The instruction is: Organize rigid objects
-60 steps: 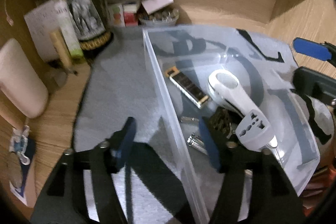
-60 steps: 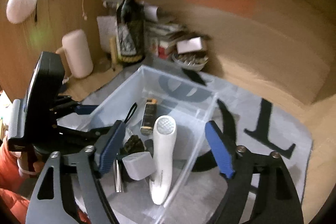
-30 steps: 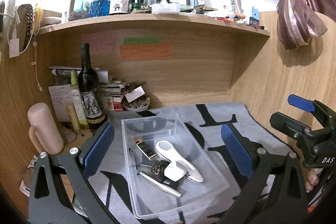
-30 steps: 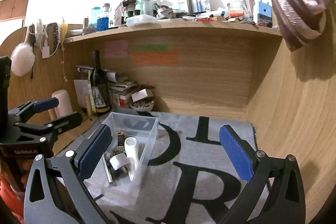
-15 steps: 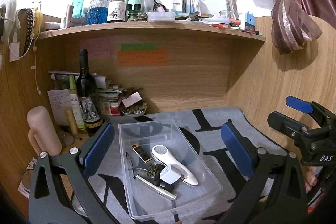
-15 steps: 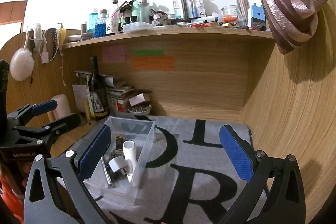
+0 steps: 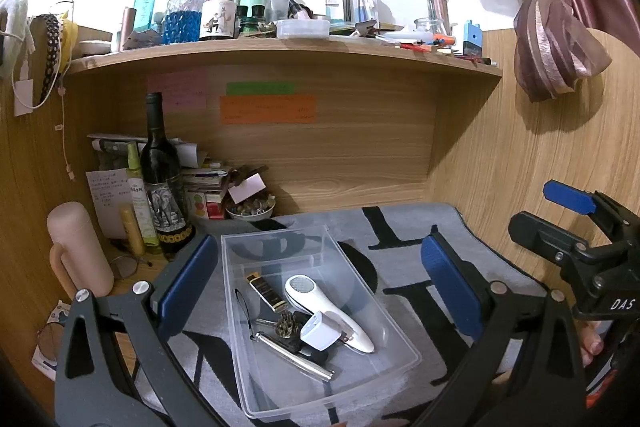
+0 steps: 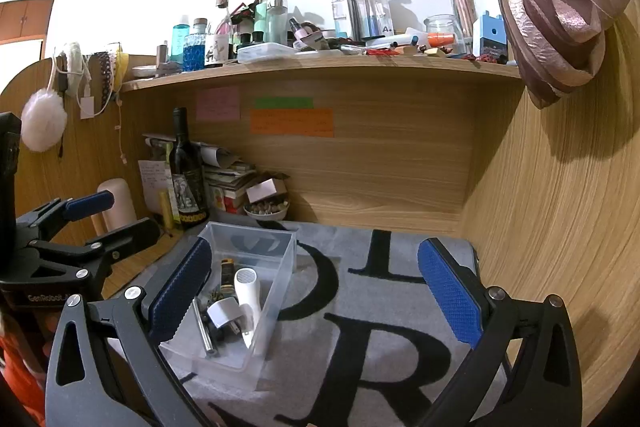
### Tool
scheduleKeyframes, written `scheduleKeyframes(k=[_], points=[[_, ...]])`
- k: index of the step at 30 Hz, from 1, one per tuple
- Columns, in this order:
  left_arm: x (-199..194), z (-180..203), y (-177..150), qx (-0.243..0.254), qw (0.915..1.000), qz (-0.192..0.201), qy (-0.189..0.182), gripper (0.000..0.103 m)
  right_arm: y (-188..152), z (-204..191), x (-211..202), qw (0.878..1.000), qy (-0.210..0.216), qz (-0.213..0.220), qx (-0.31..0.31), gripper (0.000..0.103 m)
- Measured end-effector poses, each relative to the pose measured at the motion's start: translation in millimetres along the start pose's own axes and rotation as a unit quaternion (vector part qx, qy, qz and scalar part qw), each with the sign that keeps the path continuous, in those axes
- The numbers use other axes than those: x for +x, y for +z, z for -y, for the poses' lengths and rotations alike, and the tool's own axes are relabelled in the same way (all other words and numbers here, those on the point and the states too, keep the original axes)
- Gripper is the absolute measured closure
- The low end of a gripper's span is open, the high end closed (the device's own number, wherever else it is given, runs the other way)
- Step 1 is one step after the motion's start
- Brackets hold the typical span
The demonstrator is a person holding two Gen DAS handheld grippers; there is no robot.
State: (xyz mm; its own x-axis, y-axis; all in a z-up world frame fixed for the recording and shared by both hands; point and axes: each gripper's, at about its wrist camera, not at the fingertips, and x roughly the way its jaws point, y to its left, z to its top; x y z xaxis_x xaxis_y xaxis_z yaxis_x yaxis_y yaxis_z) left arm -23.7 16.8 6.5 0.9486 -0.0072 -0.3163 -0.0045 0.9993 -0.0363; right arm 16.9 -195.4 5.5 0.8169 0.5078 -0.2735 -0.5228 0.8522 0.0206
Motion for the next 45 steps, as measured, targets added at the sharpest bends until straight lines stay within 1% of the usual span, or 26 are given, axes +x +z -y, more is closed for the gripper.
scheduleKeyframes(k=[29, 37, 45], points=[[3.8, -3.6, -2.1, 0.001, 1.0, -0.005, 0.001, 0.0, -1.0, -5.5, 0.0, 1.0, -0.005, -0.001, 0.001, 0.0], [5.9, -4.8, -3.4, 0.0, 0.9999, -0.005, -0.01, 0.0, -1.7, -5.4, 0.0, 1.0, -0.005, -0.002, 0.002, 0.0], [7.8, -7.1, -1.9, -0.005, 0.9999, -0.011, -0.01, 0.0, -3.6, -6.5, 1.2, 1.0, -0.004, -0.003, 0.002, 0.0]])
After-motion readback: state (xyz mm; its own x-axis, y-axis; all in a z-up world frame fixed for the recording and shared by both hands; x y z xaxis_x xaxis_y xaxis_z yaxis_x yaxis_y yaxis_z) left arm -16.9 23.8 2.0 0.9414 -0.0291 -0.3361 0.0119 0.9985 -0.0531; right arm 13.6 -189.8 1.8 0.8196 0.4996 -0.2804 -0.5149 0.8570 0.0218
